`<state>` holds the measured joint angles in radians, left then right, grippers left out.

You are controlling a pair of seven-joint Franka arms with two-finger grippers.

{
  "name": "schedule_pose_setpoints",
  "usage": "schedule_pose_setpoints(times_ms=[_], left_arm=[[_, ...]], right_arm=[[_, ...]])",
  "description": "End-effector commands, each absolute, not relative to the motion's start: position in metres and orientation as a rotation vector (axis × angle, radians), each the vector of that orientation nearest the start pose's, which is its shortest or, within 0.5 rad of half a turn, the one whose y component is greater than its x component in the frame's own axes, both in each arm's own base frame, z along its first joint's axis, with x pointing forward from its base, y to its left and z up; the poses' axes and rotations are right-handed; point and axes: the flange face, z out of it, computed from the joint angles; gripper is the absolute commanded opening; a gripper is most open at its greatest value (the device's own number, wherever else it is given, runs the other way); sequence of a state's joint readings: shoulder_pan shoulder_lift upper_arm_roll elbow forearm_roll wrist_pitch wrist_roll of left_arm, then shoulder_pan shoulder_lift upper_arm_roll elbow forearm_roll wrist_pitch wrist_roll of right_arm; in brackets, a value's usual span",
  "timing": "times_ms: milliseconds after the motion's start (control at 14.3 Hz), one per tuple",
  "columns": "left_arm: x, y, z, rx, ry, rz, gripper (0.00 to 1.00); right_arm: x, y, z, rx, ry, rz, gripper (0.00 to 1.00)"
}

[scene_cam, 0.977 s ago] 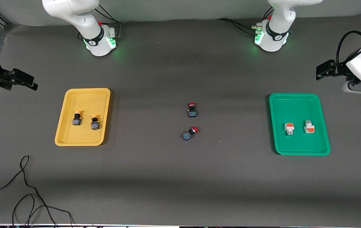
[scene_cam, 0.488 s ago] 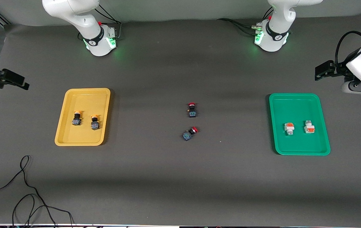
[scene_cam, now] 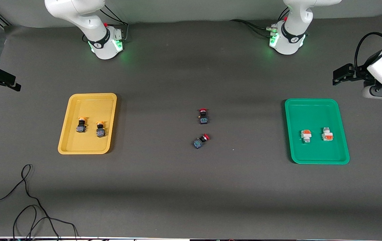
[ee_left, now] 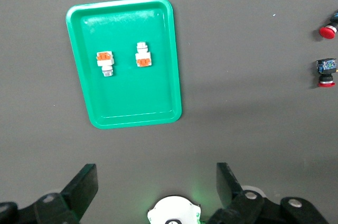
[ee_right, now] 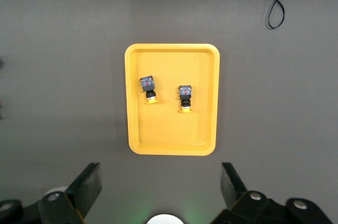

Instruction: Place green and yellow buttons in trays

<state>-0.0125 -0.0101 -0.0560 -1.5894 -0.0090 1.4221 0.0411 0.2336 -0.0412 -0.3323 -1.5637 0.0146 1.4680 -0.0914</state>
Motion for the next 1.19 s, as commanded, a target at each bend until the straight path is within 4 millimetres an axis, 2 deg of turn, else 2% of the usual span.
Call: schedule_pose_setpoints(times_ms=[0, 209, 558, 1116], left_arm=[[0.533, -0.039, 0.617, -3.135, 0.155, 0.232, 1.00], [0.532, -0.037, 0.621, -3.138, 0.141, 0.222, 1.00], [0.534, -0.036, 0.618, -3.142, 0.137, 0.235, 1.00], [0.533, -0.038, 0.619, -3.131, 0.140, 0.229, 1.00]], right_arm=[[0.527, -0.049, 0.653, -3.131, -0.052, 0.070, 1.00], [0.525, -0.051, 0.655, -3.129, -0.062, 0.065, 1.00], [0.522, -0.038, 0.653, -3.137, -0.078, 0.095, 1.00], [0.521, -0.043, 0.653, -3.135, -0.045, 0.107, 1.00]])
